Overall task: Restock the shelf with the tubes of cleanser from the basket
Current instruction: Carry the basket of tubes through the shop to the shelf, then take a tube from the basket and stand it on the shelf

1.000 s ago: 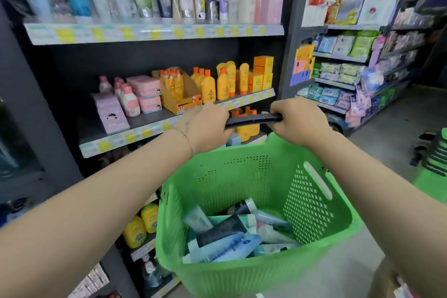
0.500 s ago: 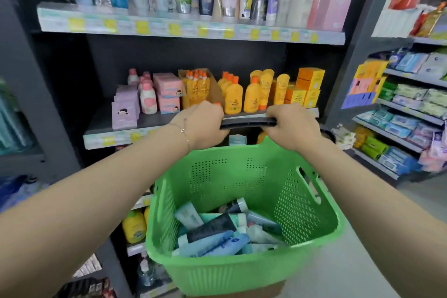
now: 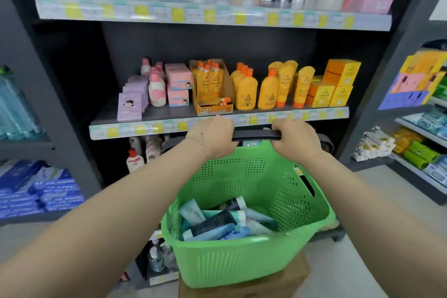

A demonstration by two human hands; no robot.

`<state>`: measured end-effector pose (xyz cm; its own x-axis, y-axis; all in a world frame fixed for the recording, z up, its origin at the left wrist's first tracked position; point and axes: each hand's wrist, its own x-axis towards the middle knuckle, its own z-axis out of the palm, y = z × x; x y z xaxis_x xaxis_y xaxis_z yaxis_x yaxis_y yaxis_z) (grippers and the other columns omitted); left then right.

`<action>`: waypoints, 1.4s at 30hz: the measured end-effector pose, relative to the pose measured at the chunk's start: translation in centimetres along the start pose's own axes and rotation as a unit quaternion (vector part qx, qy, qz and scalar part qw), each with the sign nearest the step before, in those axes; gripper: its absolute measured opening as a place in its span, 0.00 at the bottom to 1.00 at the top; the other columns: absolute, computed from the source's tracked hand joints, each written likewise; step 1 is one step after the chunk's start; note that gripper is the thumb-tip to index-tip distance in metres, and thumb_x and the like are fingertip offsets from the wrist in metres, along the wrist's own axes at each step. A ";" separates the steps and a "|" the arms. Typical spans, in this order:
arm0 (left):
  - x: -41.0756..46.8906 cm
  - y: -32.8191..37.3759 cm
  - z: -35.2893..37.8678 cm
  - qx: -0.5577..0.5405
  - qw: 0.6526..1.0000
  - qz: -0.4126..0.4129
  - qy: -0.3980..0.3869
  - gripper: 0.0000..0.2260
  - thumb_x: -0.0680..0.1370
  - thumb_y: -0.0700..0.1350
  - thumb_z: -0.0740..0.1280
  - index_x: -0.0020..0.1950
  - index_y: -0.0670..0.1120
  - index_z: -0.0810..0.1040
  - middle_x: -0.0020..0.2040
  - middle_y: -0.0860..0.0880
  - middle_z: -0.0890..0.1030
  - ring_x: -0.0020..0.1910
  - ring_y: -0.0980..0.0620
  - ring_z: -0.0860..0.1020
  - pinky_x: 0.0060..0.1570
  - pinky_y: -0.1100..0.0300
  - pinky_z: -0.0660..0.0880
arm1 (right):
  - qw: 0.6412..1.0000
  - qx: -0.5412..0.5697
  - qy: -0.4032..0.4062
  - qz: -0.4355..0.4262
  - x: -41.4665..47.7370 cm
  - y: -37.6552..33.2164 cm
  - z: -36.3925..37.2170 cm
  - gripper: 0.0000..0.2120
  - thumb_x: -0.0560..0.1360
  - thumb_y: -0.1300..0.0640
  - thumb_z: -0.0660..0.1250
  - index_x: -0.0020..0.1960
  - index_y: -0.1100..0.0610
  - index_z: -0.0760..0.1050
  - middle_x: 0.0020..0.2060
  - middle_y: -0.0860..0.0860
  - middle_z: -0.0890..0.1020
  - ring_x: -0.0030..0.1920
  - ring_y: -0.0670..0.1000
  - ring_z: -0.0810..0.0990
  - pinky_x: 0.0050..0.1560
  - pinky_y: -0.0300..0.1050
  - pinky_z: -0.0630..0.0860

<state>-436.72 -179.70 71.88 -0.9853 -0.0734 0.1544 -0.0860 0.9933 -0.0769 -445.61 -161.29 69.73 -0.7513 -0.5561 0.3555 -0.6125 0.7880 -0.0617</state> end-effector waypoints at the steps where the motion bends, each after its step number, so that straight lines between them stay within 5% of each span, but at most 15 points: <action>1: 0.2 0.0 0.1 0.002 1.000 -0.006 -0.003 0.16 0.79 0.57 0.59 0.54 0.46 0.76 0.48 0.45 0.76 0.43 0.44 0.75 0.43 0.54 0.75 | 1.000 -0.006 -0.002 -0.007 0.3 0.2 0.2 0.04 0.73 0.58 0.64 0.40 0.53 0.70 0.30 0.49 0.71 0.35 0.57 0.73 0.33 0.45 0.66; 7: 0.6 -0.4 0.4 0.001 1.000 -0.025 -0.013 0.17 0.79 0.57 0.59 0.57 0.45 0.76 0.53 0.43 0.76 0.46 0.42 0.76 0.47 0.51 0.77 | 0.998 -0.042 -0.026 -0.025 1.5 -0.1 0.5 0.03 0.72 0.55 0.63 0.40 0.54 0.70 0.32 0.51 0.75 0.37 0.58 0.74 0.34 0.45 0.70; 13: -0.7 0.1 0.8 0.023 1.000 0.001 0.012 0.15 0.79 0.58 0.58 0.46 0.47 0.74 0.43 0.47 0.77 0.40 0.45 0.75 0.37 0.56 0.73 | 0.998 -0.048 -0.029 -0.010 -0.1 -0.2 0.1 0.07 0.72 0.52 0.65 0.38 0.51 0.69 0.30 0.49 0.73 0.35 0.56 0.74 0.33 0.44 0.68; 17: -2.8 0.7 1.1 0.013 0.999 0.034 0.029 0.22 0.77 0.66 0.57 0.41 0.48 0.73 0.35 0.50 0.74 0.36 0.47 0.75 0.34 0.57 0.71 | 0.999 -0.019 -0.007 -0.029 -2.6 -0.5 0.0 0.24 0.70 0.31 0.66 0.31 0.49 0.64 0.26 0.44 0.70 0.29 0.49 0.71 0.29 0.43 0.67; 21: -5.4 2.0 1.8 0.022 0.998 0.051 0.020 0.28 0.73 0.73 0.52 0.39 0.49 0.74 0.32 0.52 0.74 0.31 0.51 0.74 0.31 0.57 0.70 | 0.996 -0.005 -0.089 -0.029 -5.4 -0.8 -0.8 0.39 0.54 0.17 0.52 0.35 0.53 0.69 0.28 0.48 0.72 0.31 0.50 0.73 0.30 0.45 0.64; 30: -10.3 3.6 5.2 0.009 0.995 0.099 0.023 0.26 0.79 0.66 0.45 0.43 0.48 0.71 0.31 0.51 0.74 0.28 0.51 0.73 0.31 0.57 0.73 | 0.974 0.103 -0.202 -0.008 -10.9 -0.9 0.3 0.24 0.76 0.32 0.53 0.40 0.53 0.67 0.33 0.50 0.73 0.34 0.51 0.71 0.32 0.45 0.62; 42: -13.6 5.2 10.2 0.004 0.995 0.095 0.000 0.14 0.83 0.58 0.46 0.47 0.50 0.61 0.41 0.53 0.69 0.35 0.51 0.68 0.33 0.57 0.69 | 0.967 0.084 -0.219 -0.094 -13.5 0.3 3.8 0.20 0.77 0.35 0.58 0.40 0.51 0.63 0.37 0.48 0.70 0.36 0.49 0.68 0.36 0.47 0.67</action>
<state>-425.29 -174.40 59.37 -0.9838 0.1157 0.1372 0.1005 0.9885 -0.1129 -436.63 -154.53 61.37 -0.6317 -0.7735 -0.0522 -0.7526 0.6280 -0.1978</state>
